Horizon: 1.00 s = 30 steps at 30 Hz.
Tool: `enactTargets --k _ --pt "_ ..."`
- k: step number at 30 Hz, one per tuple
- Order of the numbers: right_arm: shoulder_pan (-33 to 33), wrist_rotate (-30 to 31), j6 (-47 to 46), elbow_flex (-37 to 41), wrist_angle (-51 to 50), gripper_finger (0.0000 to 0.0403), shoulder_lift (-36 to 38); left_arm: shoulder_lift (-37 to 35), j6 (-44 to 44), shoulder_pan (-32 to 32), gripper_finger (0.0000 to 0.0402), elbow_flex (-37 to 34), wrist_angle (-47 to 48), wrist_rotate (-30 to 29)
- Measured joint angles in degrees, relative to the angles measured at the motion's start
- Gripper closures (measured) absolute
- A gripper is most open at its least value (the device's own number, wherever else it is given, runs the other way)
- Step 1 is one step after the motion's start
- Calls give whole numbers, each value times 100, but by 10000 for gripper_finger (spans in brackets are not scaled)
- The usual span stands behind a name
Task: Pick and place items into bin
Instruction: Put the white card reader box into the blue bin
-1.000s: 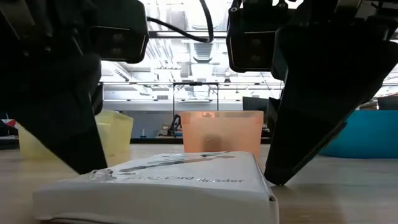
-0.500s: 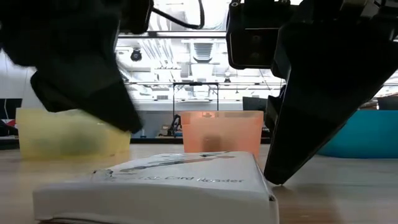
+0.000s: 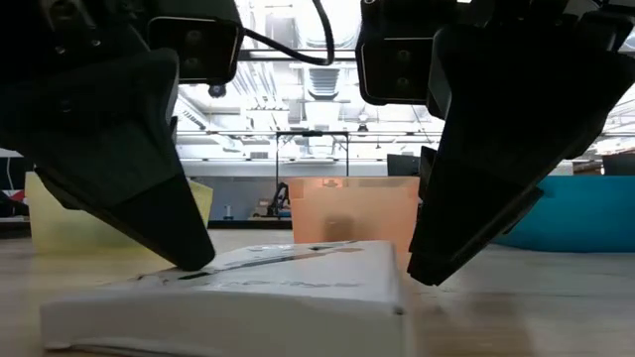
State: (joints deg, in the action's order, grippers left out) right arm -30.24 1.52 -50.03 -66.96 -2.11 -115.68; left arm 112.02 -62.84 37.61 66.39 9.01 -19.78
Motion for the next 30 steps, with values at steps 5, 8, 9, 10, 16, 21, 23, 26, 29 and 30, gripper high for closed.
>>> enactTargets --k 5,8,9,10,16,21,23,26,29,30 --pt "0 4 -66 0 73 261 0 -1 -169 45 402 -2 66 -38" --pt "11 100 -80 0 88 261 0 -52 -266 103 402 -5 159 -221" --pt "14 180 -77 0 74 261 0 -100 -237 123 402 0 230 -323" --pt "24 259 -80 2 72 261 0 -165 -180 137 402 0 318 -409" --pt "83 278 -318 -2 100 245 0 -445 -136 180 402 -20 951 -559" --pt "88 299 -336 -11 181 230 0 -610 -134 237 402 -24 876 -777" --pt "87 299 -255 -11 249 228 -55 -469 -134 227 402 -39 873 -742" --pt "87 304 -155 -53 301 228 -178 -300 -200 222 402 -58 892 -619" --pt "87 299 -142 -177 288 227 -267 -229 -332 257 402 -48 879 -579" --pt "87 298 -141 -235 291 227 -312 -211 -381 261 402 -48 884 -576"
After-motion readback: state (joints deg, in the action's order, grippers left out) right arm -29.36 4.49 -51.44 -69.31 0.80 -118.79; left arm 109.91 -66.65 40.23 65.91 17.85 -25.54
